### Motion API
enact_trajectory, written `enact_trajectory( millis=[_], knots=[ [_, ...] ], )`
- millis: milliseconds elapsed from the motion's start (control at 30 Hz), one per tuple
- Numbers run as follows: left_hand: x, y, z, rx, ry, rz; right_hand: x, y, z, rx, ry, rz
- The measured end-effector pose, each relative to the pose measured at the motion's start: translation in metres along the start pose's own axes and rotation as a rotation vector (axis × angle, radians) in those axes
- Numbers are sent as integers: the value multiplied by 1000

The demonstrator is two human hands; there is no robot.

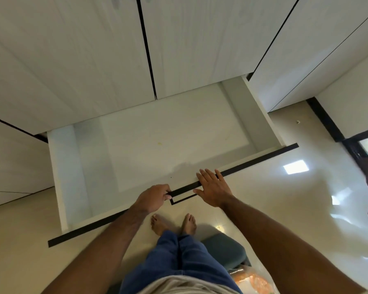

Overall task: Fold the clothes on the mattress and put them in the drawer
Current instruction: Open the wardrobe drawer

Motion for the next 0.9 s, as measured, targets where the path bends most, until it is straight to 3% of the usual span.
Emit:
enact_trajectory(
  millis=[167, 533, 700, 900],
  knots=[
    [-6, 40, -12, -113, -131, -139, 6, 28, -17, 15, -10, 5],
    [-2, 69, -28, -136, -159, -14, -2, 53, -39, -8, 52, 73],
    [-2, 58, -29, 9, -68, 263, -14, 48, -38, 27, 112, 152],
    [-13, 50, -23, 70, 117, 575, -49, 53, -47, 124, 252, 288]
  ],
)
Point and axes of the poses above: each hand's wrist, its own z-axis towards the middle knuckle, its own y-axis out of the palm, x = y × z, the point moved 3 cm from there along z, towards the middle knuckle, and after that the axes turned 15 degrees about -x, right-handed, at the moved point
